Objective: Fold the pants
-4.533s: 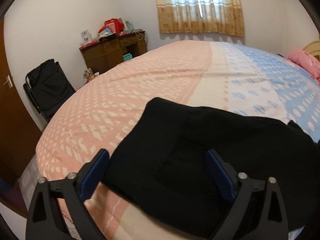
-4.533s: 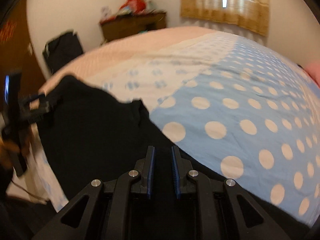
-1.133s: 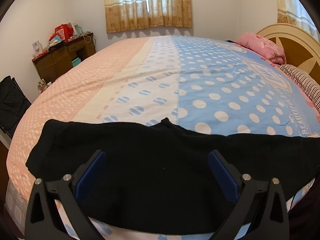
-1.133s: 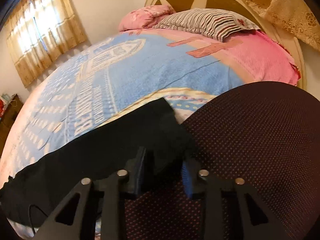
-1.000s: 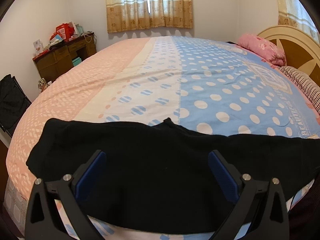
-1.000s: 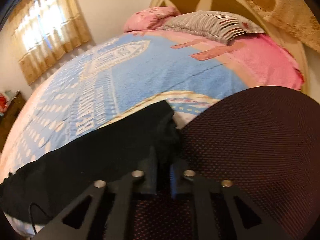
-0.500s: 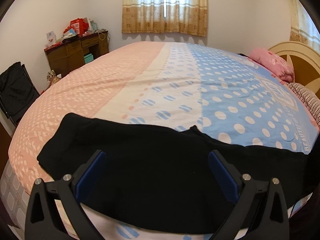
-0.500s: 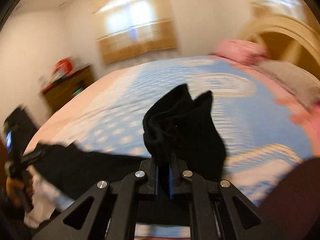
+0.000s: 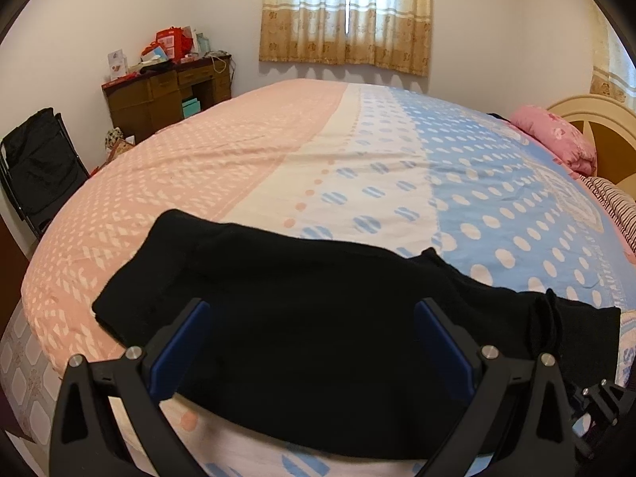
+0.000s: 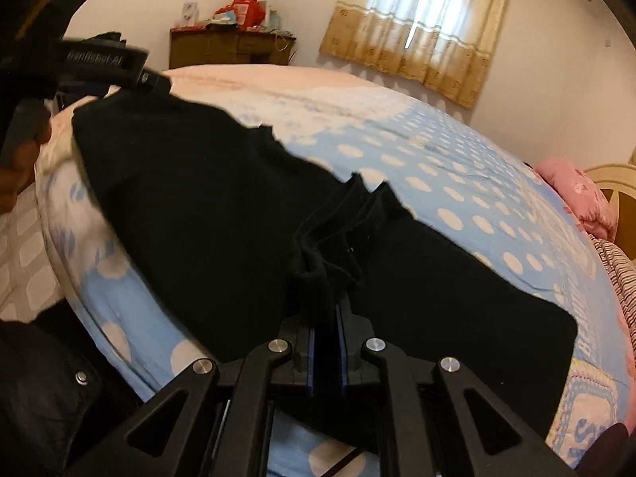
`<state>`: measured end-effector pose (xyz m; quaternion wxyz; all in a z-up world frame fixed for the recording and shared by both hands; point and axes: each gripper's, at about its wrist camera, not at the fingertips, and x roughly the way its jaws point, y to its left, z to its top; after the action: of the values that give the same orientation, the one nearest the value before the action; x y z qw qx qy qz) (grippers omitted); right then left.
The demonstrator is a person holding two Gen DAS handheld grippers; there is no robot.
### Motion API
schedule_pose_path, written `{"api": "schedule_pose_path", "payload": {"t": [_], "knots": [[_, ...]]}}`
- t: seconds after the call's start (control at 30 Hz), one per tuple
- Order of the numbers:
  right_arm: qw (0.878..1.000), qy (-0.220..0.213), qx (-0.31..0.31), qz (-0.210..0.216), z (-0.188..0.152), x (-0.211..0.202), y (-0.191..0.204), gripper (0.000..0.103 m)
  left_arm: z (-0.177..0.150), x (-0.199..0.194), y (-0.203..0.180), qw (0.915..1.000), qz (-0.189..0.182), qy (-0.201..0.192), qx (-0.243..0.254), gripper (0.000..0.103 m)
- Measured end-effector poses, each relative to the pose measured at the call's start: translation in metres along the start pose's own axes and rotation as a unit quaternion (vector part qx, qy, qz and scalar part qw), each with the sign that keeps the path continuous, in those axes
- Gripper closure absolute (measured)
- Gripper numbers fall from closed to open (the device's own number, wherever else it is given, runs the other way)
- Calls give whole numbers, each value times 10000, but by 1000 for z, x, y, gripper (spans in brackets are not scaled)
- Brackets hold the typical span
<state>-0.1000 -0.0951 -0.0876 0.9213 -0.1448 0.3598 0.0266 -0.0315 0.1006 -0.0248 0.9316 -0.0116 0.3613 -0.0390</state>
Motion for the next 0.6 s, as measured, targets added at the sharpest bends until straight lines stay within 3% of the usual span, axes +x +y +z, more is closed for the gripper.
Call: {"api": "schedule_pose_path", "payload": {"t": [0.1,0.17,0.2,0.23,0.27,0.33,0.37,0.4,0.47,0.53,0.6], "knots": [[9991,98,-34,404,0,-4,-1,56,-2,4,0,10000,-51,78,1,0],[9927,251,215,1161,1,-11,-5,38,-2,3,-3,9999,-88,81,70,0],[9883,288,347,1458,0,-14,-3,37,-3,2,-4,9999,-98,66,123,0],[9767,357,585,2035,0,-22,-11,37,-3,1,-6,9998,-94,43,163,0],[9575,459,842,2719,-1,-32,-19,37,-3,0,-7,9997,-82,7,213,0],[9293,486,1096,3493,-2,-53,-34,37,-3,-2,-10,9996,-68,-49,284,0],[9217,448,1175,3670,-1,-64,-43,37,-2,-4,-12,9994,-76,-79,318,0],[9213,330,1256,3666,1,-76,-56,37,-2,-4,-13,9993,-99,-96,334,0],[9330,-19,1419,3307,5,-94,-84,39,-2,-4,-17,9992,-155,-95,347,0],[9547,-180,1558,2527,11,-93,-104,53,-4,-3,-23,9990,-222,-60,377,0],[9641,-87,1786,1964,13,-76,-108,57,-6,-3,-29,9986,-276,-11,459,0]]}}
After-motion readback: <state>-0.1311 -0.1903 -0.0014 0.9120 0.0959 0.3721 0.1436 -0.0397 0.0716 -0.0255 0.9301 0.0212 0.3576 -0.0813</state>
